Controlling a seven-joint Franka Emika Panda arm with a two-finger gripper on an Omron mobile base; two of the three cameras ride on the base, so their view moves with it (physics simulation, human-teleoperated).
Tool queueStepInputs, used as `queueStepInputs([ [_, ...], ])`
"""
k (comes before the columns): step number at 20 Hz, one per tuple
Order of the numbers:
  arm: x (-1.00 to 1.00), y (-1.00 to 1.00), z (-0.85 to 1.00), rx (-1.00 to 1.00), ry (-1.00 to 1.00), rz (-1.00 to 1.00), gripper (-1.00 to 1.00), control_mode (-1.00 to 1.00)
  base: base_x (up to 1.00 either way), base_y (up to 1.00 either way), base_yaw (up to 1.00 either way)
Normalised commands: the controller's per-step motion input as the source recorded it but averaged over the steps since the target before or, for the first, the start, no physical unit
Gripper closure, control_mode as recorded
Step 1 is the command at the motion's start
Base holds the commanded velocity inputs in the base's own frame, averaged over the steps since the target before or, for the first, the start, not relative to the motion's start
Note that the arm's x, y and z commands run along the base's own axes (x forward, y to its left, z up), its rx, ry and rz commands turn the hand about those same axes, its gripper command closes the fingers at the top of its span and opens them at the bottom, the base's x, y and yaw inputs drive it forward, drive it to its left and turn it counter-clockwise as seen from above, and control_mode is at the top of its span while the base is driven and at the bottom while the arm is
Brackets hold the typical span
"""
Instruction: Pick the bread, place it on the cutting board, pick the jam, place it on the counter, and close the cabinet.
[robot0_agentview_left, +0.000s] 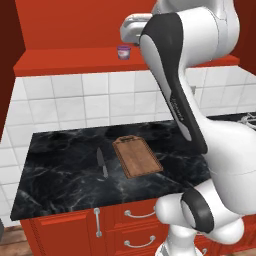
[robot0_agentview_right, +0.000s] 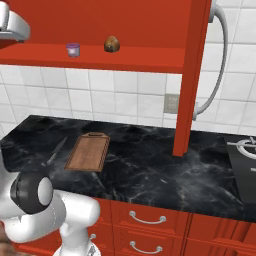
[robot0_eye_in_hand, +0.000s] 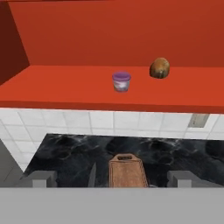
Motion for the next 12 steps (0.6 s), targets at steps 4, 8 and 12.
queueStepInputs([
  [4,-0.06,0.10,-0.05,0.01,-0.06,0.00,-1.00,-1.00,0.00,0.00,0.00],
  [8,0.00,0.09,-0.09,0.00,-0.08,0.00,-1.00,-1.00,0.00,0.00,0.00],
  [12,0.00,0.00,-0.20,0.01,-0.12,0.00,-1.00,-1.00,0.00,0.00,0.00],
])
